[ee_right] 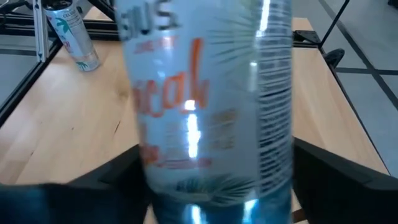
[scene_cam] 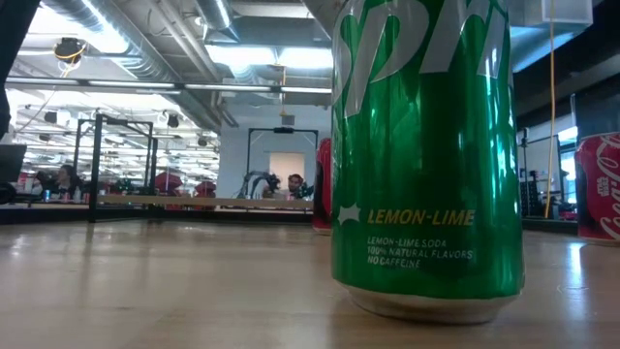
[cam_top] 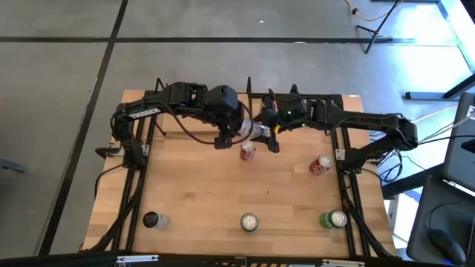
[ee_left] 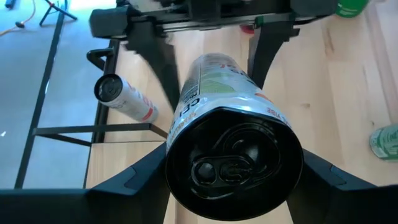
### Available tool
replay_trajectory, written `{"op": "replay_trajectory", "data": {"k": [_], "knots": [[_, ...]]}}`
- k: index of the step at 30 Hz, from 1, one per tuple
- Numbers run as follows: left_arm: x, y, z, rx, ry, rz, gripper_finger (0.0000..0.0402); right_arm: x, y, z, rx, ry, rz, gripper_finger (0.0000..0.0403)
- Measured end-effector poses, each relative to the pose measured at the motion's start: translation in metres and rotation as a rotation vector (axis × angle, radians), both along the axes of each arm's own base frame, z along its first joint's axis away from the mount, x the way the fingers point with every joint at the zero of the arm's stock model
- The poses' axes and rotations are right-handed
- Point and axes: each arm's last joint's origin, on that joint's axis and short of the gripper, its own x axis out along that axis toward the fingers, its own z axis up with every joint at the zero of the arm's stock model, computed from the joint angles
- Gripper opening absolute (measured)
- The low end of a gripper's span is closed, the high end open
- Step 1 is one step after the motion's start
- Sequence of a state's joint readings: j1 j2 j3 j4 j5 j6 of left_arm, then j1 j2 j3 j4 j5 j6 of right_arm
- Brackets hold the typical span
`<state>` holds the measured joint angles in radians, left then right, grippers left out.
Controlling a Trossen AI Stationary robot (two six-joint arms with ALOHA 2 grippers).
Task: Place canned beverage on shelf
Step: Put the bottom white yellow soda can on the shelf
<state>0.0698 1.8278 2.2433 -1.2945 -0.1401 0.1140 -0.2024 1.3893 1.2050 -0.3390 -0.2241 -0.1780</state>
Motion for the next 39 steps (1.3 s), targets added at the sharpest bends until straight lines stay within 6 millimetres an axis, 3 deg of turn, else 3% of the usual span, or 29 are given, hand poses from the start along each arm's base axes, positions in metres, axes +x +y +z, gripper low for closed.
{"op": "replay_trajectory", "data": {"k": [3,4,13,23,27,32,39], "knots": [[0.000,0.000,0.000,-0.002,-0.005,0.006,0.0229,-0.002,0.000,0.001,-0.010,-0.002,0.003,0.0224],[0.000,0.000,0.000,-0.005,-0.007,0.013,0.0232,-0.002,0.000,0.001,-0.011,-0.003,0.003,0.0215],[-0.004,-0.002,0.004,-0.051,-0.048,0.146,0.0272,-0.012,0.001,0.011,-0.032,-0.020,-0.024,0.0216],[-0.046,-0.024,0.042,0.037,-0.248,0.318,0.0278,-0.054,-0.019,0.043,-0.048,-0.121,-0.134,0.0216],[-0.033,-0.038,0.037,0.123,-0.407,0.441,0.0278,-0.056,-0.024,0.051,-0.037,-0.187,-0.142,0.0216],[-0.005,-0.043,0.019,0.278,-0.463,0.408,0.0278,-0.056,-0.023,0.050,-0.033,-0.185,-0.130,0.0216],[-0.001,-0.039,0.025,0.195,-0.556,0.430,0.0292,-0.059,-0.022,0.055,-0.040,-0.207,-0.133,0.0216]]}}
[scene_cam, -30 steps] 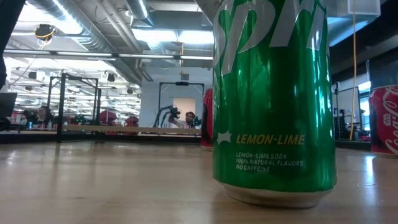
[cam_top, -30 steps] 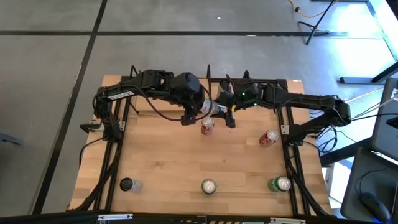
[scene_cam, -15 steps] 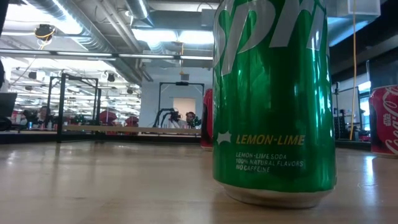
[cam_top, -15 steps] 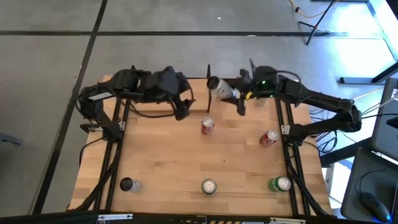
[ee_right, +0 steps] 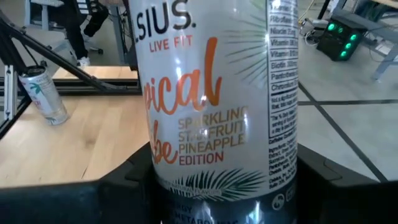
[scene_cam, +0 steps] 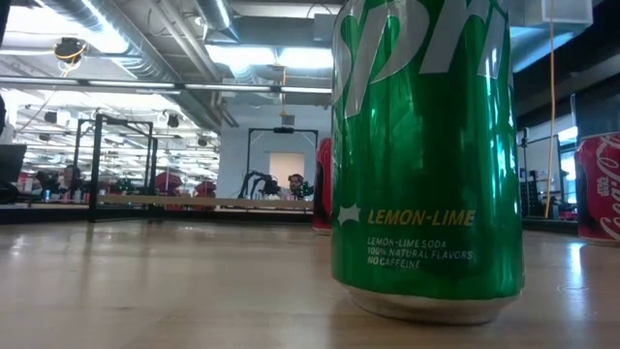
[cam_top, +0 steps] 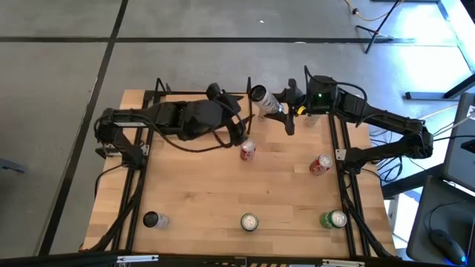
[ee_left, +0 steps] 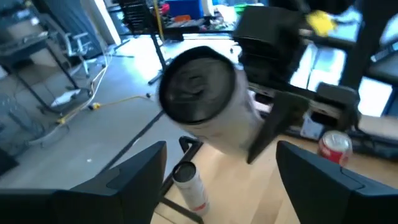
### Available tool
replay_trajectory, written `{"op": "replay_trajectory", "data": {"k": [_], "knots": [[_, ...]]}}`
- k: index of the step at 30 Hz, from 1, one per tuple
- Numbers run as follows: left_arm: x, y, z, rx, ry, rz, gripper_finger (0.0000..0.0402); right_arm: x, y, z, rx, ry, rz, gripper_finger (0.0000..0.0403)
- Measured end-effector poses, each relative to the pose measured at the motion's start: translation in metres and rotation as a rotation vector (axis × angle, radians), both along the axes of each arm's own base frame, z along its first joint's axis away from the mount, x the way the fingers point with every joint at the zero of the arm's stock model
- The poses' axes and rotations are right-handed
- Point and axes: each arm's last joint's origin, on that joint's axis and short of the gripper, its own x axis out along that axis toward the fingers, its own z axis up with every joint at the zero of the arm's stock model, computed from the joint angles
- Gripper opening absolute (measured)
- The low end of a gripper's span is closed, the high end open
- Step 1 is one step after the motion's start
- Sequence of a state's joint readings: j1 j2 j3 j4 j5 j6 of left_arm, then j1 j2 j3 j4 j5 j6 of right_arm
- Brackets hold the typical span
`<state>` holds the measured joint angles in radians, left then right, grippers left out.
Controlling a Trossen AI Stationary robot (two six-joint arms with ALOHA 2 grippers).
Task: Place canned beverage on shelf
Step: Put the bottom white yellow soda can on the shelf
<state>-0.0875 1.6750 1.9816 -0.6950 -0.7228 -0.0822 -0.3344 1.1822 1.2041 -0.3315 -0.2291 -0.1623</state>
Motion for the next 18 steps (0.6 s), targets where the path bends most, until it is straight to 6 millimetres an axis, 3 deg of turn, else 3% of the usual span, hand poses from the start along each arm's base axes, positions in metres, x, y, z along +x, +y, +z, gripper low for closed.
{"op": "replay_trajectory", "data": {"k": [7,12,18], "knots": [[0.003,0.003,0.005,-0.050,-0.085,-0.011,0.0324,-0.002,0.001,0.012,-0.011,-0.099,-0.005,0.0216],[0.007,-0.001,0.008,-0.079,-0.156,-0.028,0.0324,-0.001,0.000,0.018,-0.001,-0.162,-0.011,0.0216],[0.017,0.006,0.021,-0.063,-0.320,-0.068,0.0316,0.000,0.001,0.023,0.002,-0.216,-0.007,0.0216]]}}
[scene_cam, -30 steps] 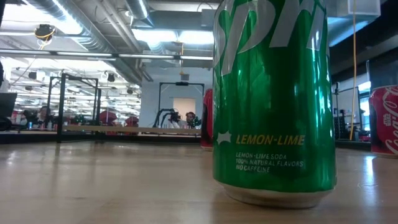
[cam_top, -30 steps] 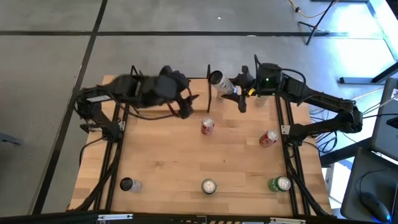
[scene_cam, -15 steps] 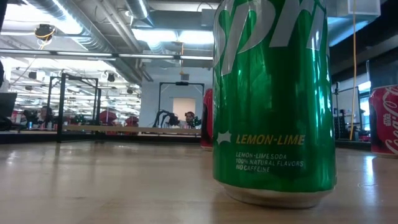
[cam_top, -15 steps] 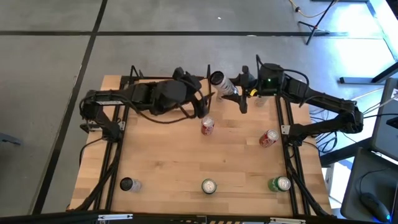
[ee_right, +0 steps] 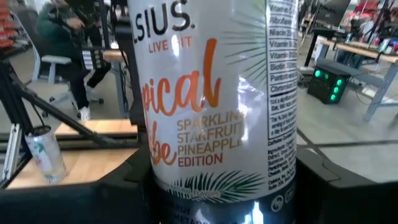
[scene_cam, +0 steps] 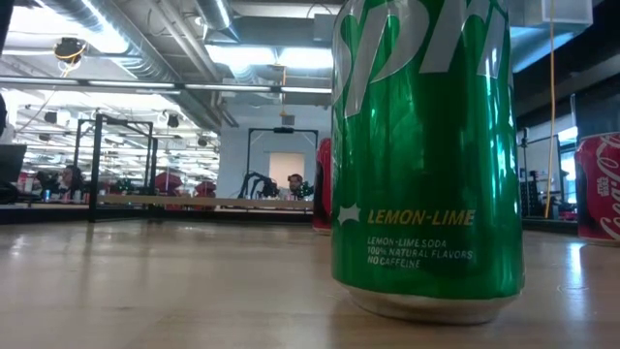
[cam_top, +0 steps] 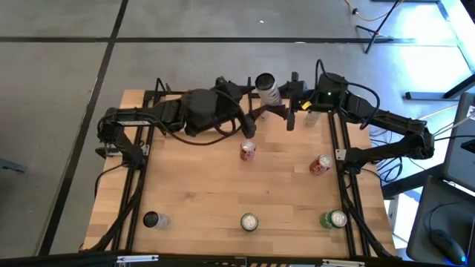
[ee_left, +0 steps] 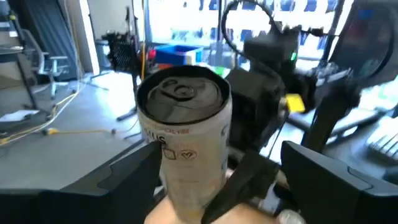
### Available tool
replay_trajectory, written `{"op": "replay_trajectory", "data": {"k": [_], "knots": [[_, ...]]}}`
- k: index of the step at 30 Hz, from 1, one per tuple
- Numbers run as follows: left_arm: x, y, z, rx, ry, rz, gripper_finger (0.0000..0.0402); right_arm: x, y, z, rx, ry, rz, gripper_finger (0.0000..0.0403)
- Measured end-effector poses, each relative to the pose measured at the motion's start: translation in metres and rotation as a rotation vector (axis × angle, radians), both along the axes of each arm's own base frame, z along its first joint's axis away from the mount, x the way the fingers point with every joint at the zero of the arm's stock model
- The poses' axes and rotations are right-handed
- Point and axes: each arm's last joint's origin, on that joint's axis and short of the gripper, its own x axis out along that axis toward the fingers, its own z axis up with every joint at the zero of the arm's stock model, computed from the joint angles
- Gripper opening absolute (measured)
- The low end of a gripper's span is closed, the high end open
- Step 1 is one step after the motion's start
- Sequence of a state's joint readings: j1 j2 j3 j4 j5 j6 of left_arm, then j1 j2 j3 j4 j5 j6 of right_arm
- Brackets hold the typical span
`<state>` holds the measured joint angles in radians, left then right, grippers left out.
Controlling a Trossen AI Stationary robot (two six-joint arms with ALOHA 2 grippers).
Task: Place canned beverage on shelf
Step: Put the bottom white yellow soda can on the shelf
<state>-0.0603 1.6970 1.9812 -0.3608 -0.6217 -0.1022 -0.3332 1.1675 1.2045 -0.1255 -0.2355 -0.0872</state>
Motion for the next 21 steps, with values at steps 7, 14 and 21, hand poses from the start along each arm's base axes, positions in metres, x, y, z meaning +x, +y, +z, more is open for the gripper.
{"op": "replay_trajectory", "data": {"k": [7,14,21], "knots": [[0.009,0.012,0.002,-0.005,-0.080,-0.011,0.0315,0.006,0.013,0.005,-0.027,-0.055,0.047,0.0216],[0.016,0.013,0.006,0.062,-0.126,-0.048,0.0314,0.017,0.023,0.003,-0.032,-0.069,0.008,0.0216],[0.016,0.013,0.004,0.073,-0.110,-0.045,0.0258,0.016,0.023,0.006,-0.034,-0.101,-0.032,0.0216]]}}
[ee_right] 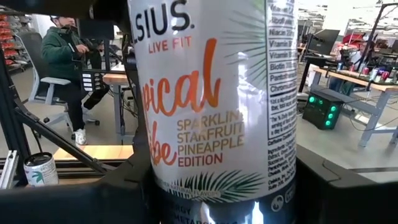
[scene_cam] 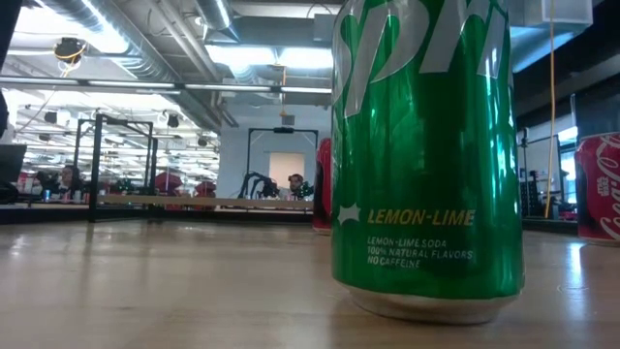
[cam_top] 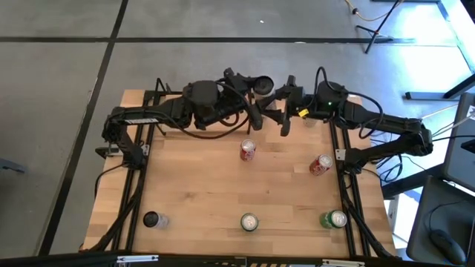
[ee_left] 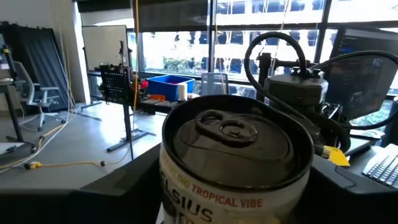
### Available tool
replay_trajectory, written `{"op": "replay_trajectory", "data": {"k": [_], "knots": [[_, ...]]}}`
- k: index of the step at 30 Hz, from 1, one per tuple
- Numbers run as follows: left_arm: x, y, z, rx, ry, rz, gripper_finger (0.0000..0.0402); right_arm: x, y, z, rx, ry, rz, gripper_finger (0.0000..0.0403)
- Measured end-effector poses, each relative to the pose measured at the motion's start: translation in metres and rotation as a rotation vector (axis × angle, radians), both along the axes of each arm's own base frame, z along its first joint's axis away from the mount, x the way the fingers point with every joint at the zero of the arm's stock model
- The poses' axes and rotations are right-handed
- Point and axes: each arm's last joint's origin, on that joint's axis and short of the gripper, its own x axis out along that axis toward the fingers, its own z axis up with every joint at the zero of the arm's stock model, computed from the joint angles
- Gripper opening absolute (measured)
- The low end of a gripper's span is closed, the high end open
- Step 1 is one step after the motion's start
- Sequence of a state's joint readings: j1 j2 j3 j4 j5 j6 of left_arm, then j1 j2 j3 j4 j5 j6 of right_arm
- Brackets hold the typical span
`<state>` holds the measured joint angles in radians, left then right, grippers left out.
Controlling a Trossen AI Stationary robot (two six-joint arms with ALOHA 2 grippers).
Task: Place canned beverage on shelf
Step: Put the bottom white yellow soda can on the shelf
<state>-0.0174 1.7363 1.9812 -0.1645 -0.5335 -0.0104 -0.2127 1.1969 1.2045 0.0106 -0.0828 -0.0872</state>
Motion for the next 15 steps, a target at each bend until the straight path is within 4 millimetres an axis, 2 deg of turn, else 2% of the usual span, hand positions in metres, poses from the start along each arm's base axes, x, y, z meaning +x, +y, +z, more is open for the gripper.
{"op": "replay_trajectory", "data": {"k": [3,7,9,12,14,15], "knots": [[0.000,-0.001,0.000,0.017,0.007,-0.002,0.0228,0.000,0.000,0.000,-0.001,-0.004,-0.001,0.0216],[-0.001,-0.001,0.000,0.023,0.020,0.000,0.0227,0.002,0.000,-0.001,0.002,0.000,0.014,0.0223],[0.000,-0.001,0.000,0.036,0.028,-0.004,0.0227,0.002,0.000,-0.002,0.012,0.012,0.021,0.0265],[-0.003,0.003,-0.001,0.063,0.073,-0.012,0.0227,-0.003,0.001,-0.001,0.068,0.024,0.020,0.0353],[-0.010,0.010,0.001,0.064,0.097,-0.011,0.0227,-0.012,0.002,0.003,0.085,0.013,0.003,0.0382],[-0.015,0.016,0.002,0.063,0.124,0.001,0.0227,-0.017,0.002,0.005,0.085,0.016,-0.011,0.0381]]}}
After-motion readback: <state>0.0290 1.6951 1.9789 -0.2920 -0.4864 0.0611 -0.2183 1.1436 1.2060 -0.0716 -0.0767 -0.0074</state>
